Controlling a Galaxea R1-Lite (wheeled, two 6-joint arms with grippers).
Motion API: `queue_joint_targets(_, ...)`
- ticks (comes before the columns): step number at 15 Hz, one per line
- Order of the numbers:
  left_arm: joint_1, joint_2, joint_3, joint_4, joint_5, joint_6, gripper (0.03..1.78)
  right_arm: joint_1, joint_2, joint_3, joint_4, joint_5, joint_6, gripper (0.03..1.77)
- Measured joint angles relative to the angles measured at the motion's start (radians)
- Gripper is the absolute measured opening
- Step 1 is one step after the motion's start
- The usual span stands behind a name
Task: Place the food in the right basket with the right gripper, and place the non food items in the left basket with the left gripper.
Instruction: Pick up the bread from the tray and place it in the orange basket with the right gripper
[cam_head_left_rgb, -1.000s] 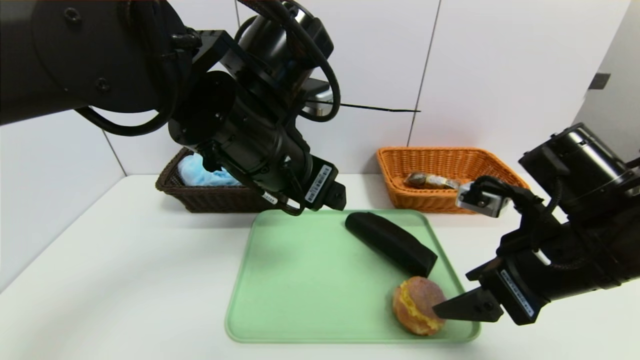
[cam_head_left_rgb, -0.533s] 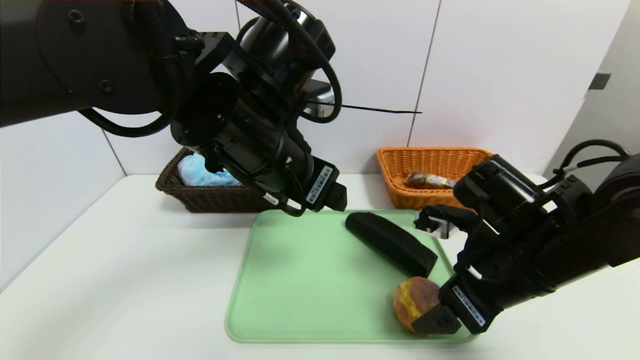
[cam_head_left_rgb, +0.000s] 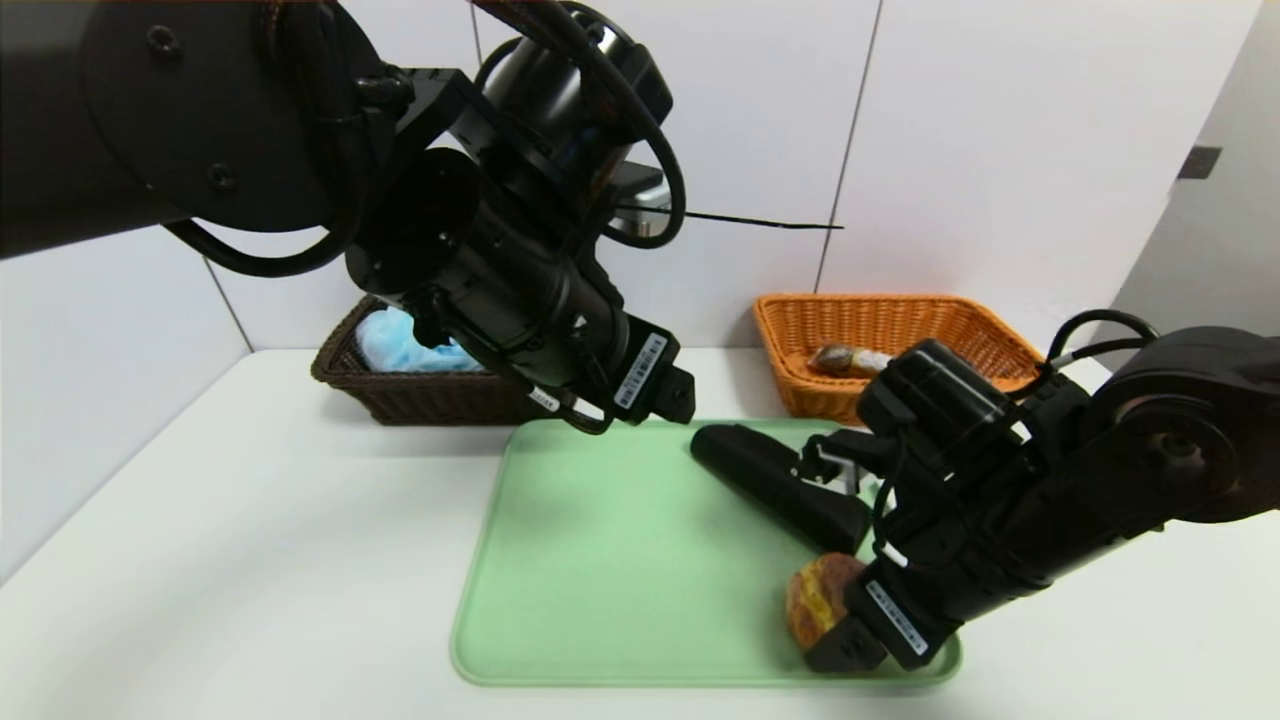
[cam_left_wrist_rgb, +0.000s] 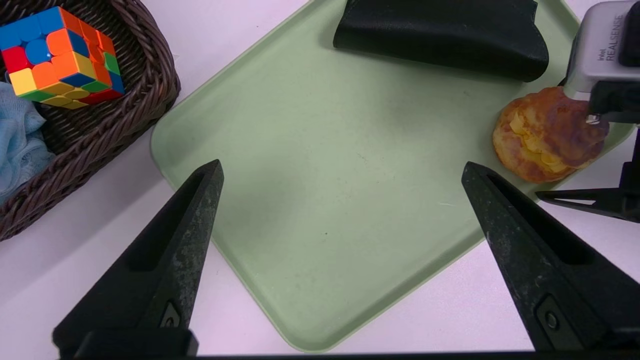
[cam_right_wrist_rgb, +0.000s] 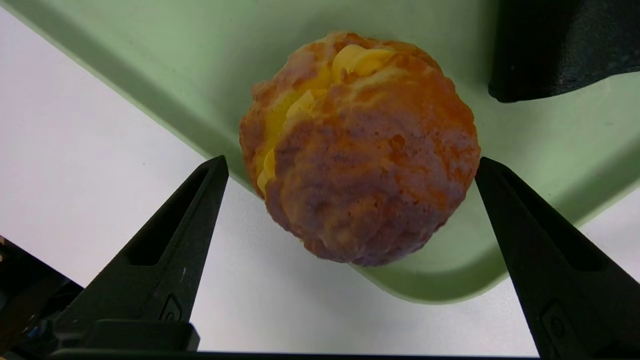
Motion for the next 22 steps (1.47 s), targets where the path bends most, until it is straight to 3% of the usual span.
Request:
queue_joint_targets(2, 0.000, 0.002, 0.000, 0.000, 0.000, -0.001, 1.69, 0.000, 0.008, 0.001, -0.001, 0.000, 0.000, 1.70)
queue_joint_targets(7, -0.002, 0.002, -0.003, 0.000, 0.000, 0.000, 1.69, 0.000, 0.011, 0.005, 0.000, -0.003, 0.013, 1.03)
queue_joint_targets(11, -0.003, 0.002, -0.003, 0.000, 0.000, -0.001, 1.69, 0.000, -0.023, 0.008, 0.005, -0.002, 0.013, 0.75)
queue_joint_targets(17, -0.002, -0.006, -0.002, 0.001, 0.000, -0.013, 1.69, -0.033, -0.235, 0.006, 0.015, -0.005, 0.013, 0.73)
queue_joint_targets(22, -0.002, -0.013, -0.004, 0.001, 0.000, -0.010, 1.69, -0.152, -0.337, -0.085, -0.013, -0.005, 0.008, 0.72)
